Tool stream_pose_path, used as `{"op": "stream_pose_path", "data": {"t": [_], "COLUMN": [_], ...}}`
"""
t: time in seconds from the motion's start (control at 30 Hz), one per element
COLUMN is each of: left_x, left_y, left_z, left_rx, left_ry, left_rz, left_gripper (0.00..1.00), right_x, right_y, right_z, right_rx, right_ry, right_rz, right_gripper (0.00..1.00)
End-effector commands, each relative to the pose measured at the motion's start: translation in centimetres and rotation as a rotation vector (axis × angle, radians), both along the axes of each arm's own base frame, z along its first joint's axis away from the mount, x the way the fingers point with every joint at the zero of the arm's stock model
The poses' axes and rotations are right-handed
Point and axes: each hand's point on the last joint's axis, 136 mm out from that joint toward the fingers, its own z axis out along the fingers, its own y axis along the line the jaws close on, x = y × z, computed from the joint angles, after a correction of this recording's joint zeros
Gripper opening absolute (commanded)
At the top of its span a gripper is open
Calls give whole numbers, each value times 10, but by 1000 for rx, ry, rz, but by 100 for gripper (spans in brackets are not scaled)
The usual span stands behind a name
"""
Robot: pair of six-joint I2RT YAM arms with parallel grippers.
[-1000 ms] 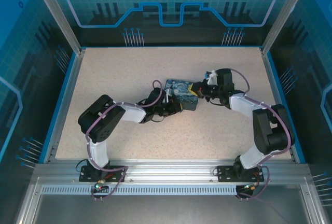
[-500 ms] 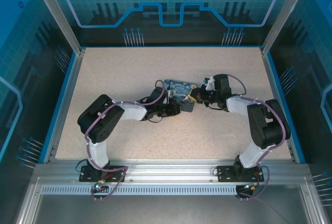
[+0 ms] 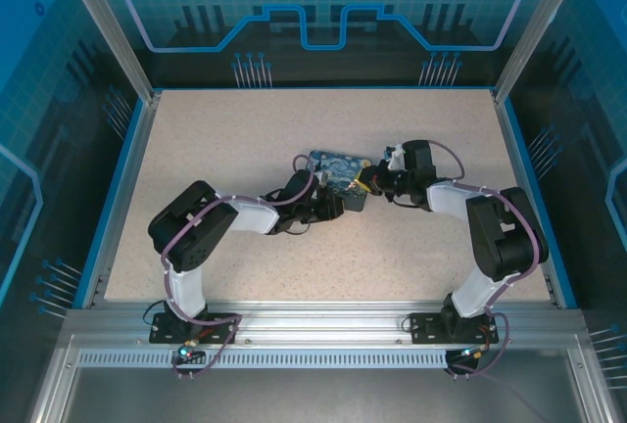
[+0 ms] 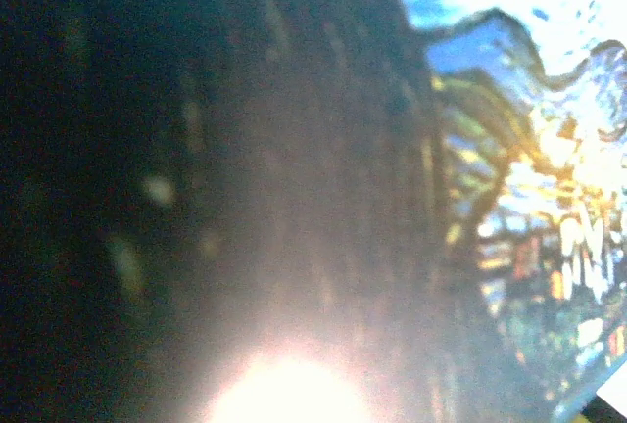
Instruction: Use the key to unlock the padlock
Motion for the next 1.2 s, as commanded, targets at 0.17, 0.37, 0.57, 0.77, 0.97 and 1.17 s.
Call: {"op": "stream_pose_path", "data": {"t": [0.17,0.37,0.57,0.77,0.97,1.17], "left_x": [-8,-12,-16,-16,-19,-19], "left_y": [0,4,6,3,0,4], "left_z": [-11,-14,-16,-21,-29,-35], "left_rx": [-23,-82,-162,-151,-85,-47], "left_ry": [-53,-82,-107,-85,-62,-52], "left_rz": [89,155,199,204,207,232], "left_gripper": [38,37,37,37,37,35], "right_x": [-7,-6,-5,-5,-4,-4], "right_y": [5,7,7,8,8,8], "right_z": [-15,-13,-14,-14,-14,-14], "right_rx": [-38,-40,-41,-41,-41,-40], "right_ry": [46,43,45,44,44,45], "right_rz": [8,12,13,14,13,14], "right_gripper": [0,0,0,0,0,0]}}
